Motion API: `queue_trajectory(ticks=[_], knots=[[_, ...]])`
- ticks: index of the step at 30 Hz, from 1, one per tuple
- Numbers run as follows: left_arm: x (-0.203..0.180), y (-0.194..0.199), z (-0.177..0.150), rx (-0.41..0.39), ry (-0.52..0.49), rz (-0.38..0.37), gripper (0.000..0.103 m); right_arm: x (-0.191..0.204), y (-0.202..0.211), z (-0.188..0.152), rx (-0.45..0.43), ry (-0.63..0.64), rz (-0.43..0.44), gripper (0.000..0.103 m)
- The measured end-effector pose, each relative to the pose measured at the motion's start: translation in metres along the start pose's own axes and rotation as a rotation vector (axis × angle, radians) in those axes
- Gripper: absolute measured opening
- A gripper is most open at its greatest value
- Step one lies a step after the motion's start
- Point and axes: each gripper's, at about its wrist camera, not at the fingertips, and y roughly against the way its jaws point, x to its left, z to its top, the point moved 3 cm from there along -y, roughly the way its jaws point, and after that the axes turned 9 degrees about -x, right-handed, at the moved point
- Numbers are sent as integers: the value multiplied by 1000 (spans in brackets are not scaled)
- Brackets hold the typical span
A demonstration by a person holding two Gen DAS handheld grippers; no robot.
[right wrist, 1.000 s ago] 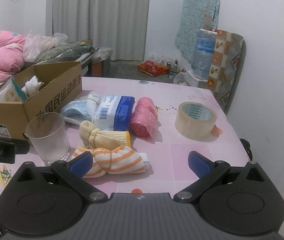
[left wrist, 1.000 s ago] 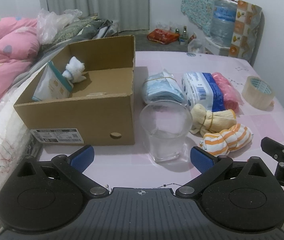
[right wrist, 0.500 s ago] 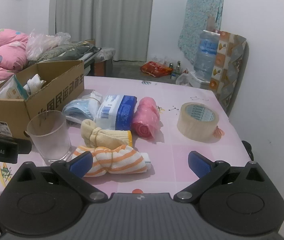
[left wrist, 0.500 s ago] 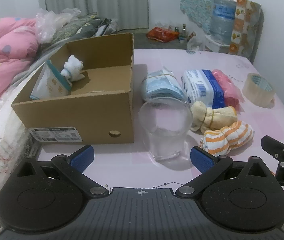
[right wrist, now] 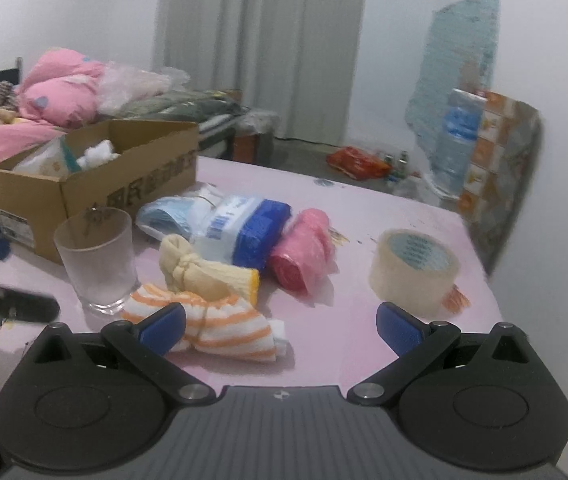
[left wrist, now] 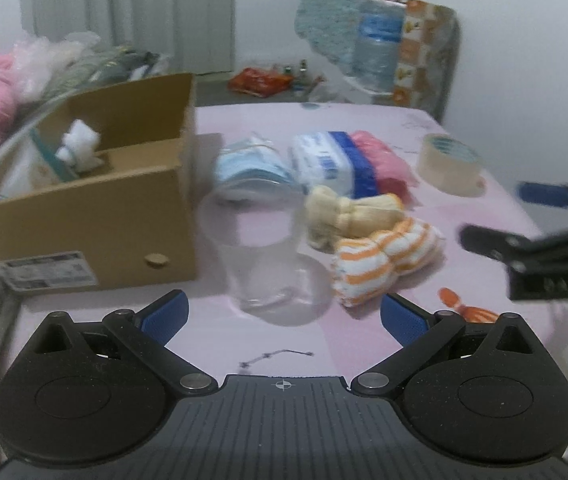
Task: Organize soft objects
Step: 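Move the right gripper down over the cream knotted sock bundle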
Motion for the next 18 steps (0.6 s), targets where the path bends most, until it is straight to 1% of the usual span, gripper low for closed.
queue_trajectory(ticks=[3, 5, 6, 9, 11, 13, 14, 15, 16, 17, 18], knots=[[-6, -3, -4, -21, 11, -62, 100, -4, -14, 6, -26, -5, 116, 73], [-10, -4, -4, -33, 17, -109, 94, -4, -27, 10, -31, 1, 162, 73], [-13, -5, -5, -38, 19, -130, 94, -2, -35, 12, -27, 9, 177, 73], [-21, -7, -5, -46, -5, -138, 89, 2, -59, 15, -7, 20, 242, 72], [-27, -10, -5, -47, -32, -149, 80, 2, -77, 14, 24, 8, 286, 72], [-32, -13, -5, -33, -38, -174, 74, -4, -93, 11, 60, -40, 310, 72], [-33, -16, -4, -25, -35, -188, 72, -8, -99, 9, 79, -67, 315, 71], [-34, -19, -4, -13, -29, -198, 71, -14, -104, 7, 97, -109, 323, 71], [-34, -21, -4, -1, -21, -206, 67, -20, -106, 6, 113, -166, 336, 71], [-34, -23, -4, 6, -12, -217, 65, -27, -105, 4, 123, -219, 344, 70], [-35, -25, -4, 13, -6, -230, 65, -34, -101, 3, 115, -261, 343, 70]])
